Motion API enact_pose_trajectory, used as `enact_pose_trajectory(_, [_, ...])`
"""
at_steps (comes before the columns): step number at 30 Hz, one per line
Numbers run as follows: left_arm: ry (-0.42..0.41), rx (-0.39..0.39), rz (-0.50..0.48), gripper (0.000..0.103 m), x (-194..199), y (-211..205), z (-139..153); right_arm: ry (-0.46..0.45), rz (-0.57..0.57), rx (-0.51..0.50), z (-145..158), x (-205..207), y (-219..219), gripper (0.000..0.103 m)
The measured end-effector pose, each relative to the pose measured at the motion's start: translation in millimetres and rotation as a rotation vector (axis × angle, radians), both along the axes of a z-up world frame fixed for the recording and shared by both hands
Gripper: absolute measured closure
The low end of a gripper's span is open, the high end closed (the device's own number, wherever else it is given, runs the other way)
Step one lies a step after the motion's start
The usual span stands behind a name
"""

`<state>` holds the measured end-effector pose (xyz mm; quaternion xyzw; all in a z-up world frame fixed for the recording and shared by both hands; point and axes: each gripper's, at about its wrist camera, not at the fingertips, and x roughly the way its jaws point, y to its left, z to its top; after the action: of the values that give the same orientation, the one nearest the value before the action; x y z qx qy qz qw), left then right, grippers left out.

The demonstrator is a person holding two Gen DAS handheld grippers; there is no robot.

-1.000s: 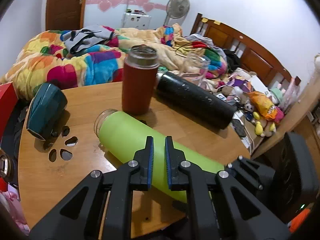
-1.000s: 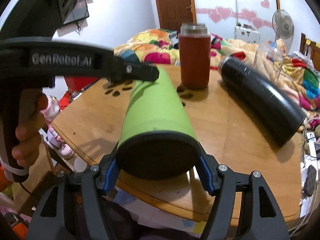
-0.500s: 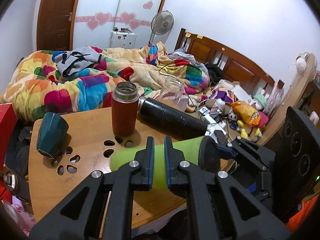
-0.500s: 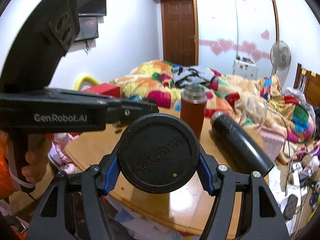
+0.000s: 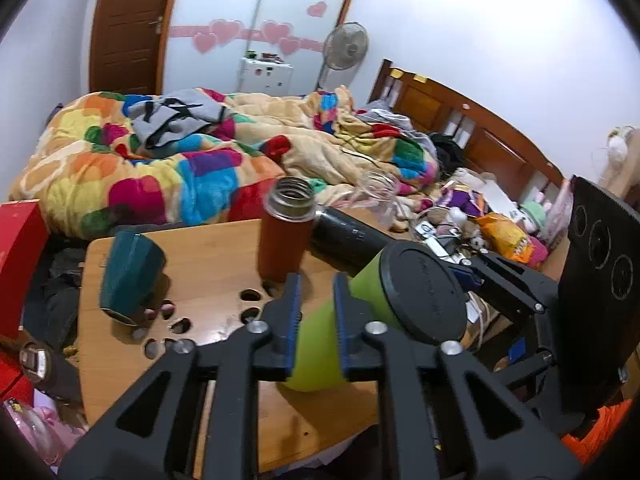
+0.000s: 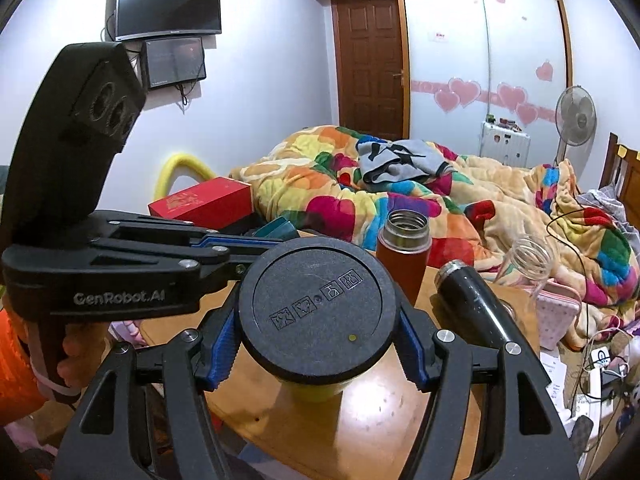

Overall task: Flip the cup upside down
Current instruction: 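Rotate the bottle with both grippers until the black base points up, then stand the inverted bottle on the table and open both grippers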

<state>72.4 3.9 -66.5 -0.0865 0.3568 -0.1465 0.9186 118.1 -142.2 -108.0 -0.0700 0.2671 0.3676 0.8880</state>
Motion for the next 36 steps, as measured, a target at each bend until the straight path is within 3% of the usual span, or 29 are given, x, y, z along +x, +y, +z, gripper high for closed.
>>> enact_pose_trajectory(4, [-0.002, -0.011, 0.049, 0.066, -1.1, 15.5, -0.4, 0.019, -0.002, -0.008, 0.9, 9.7, 5.9, 0.04])
enact_pose_trajectory(7, [0.002, -0.02, 0.073, 0.061, -4.2, 25.6, -2.5, 0.021, -0.002, -0.024, 1.7, 13.3, 12.7, 0.04])
enact_pose_trajectory(15, [0.01, -0.021, 0.112, 0.059, -10.9, 41.5, -5.8, 0.025, -0.013, -0.063, 1.4, 17.0, 26.8, 0.04])
enact_pose_trajectory(25, [-0.014, 0.008, 0.13, 0.047, -18.8, 43.0, -1.2, 0.059, -0.02, -0.067, 0.9, 23.5, 34.8, 0.04])
enact_pose_trajectory(33, [-0.032, 0.025, 0.141, 0.047, -26.2, 45.9, 6.7, 0.068, -0.032, -0.068, 0.0, 22.3, 34.4, 0.04])
enact_pose_trajectory(36, [-0.062, 0.033, 0.149, 0.046, -35.7, 46.1, 17.0, 0.06, -0.039, -0.06, 4.7, 14.7, 25.6, 0.031])
